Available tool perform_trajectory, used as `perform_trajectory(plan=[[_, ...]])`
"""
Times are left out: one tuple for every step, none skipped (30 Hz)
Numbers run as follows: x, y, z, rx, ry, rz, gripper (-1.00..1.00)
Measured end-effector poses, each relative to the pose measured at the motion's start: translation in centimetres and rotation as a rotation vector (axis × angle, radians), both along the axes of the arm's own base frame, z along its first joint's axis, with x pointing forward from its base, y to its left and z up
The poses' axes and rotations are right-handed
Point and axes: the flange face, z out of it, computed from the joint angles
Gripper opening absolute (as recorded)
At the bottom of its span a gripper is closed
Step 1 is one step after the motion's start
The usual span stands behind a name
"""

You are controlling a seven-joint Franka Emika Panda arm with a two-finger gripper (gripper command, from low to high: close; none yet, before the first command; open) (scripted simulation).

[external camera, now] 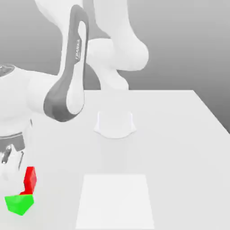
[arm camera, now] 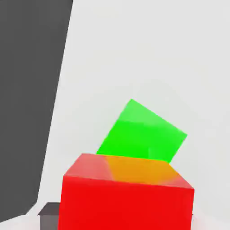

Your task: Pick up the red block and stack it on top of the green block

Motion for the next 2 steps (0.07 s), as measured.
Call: perform_trajectory(plan=[[0.00, 0.00, 0.00, 0.000, 0.000, 0.000, 1.00], [0.00, 0.00, 0.00, 0.000, 0.000, 0.000, 1.00]])
